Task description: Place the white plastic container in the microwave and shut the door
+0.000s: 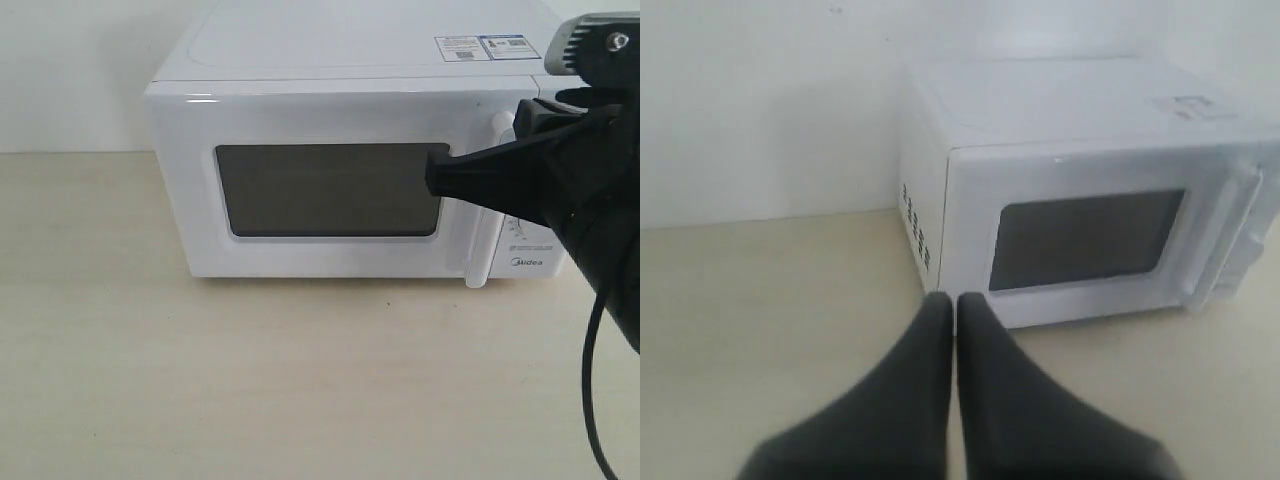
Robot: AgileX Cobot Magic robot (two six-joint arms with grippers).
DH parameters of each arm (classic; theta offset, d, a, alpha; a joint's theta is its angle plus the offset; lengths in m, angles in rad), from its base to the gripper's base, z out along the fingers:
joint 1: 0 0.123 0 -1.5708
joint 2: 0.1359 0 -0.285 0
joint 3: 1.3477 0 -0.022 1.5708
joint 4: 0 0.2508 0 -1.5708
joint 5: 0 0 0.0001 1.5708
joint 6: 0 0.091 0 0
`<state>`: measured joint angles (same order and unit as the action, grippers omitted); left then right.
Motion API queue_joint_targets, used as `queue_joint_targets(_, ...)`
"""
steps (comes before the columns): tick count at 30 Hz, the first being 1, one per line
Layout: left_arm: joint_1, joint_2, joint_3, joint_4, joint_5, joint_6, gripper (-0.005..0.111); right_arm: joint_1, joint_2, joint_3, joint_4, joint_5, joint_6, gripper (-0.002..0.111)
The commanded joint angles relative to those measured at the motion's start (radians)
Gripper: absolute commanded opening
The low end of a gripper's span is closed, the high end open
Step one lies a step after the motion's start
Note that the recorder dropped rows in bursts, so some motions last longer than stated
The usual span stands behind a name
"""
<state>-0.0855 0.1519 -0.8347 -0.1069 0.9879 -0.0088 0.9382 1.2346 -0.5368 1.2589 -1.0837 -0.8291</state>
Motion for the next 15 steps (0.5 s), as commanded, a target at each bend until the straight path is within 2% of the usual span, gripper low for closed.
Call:
queue_joint_targets(1,0.023,-0.044,0.005,0.018,-0.006,-0.191,0.004,0.001,-0.006,0.007,-0.008,-0.007,0.0,0.0)
queue_joint_targets(5,0.041,-0.078,0.062,0.021,-0.143,-0.186,0.004,0.001,-0.006,0.007,-0.008,-0.007,0.0,0.0)
queue_joint_targets(10,0.045,-0.144,0.212,0.018,-0.377,-0.171,0.004,0.001,-0.006,0.007,-0.008,-0.007,0.0,0.0)
queue_joint_targets(15,0.045,-0.152,0.338,0.01,-0.479,-0.171,0.004,0.001,-0.006,0.007,-0.008,-0.012,0.0,0.0)
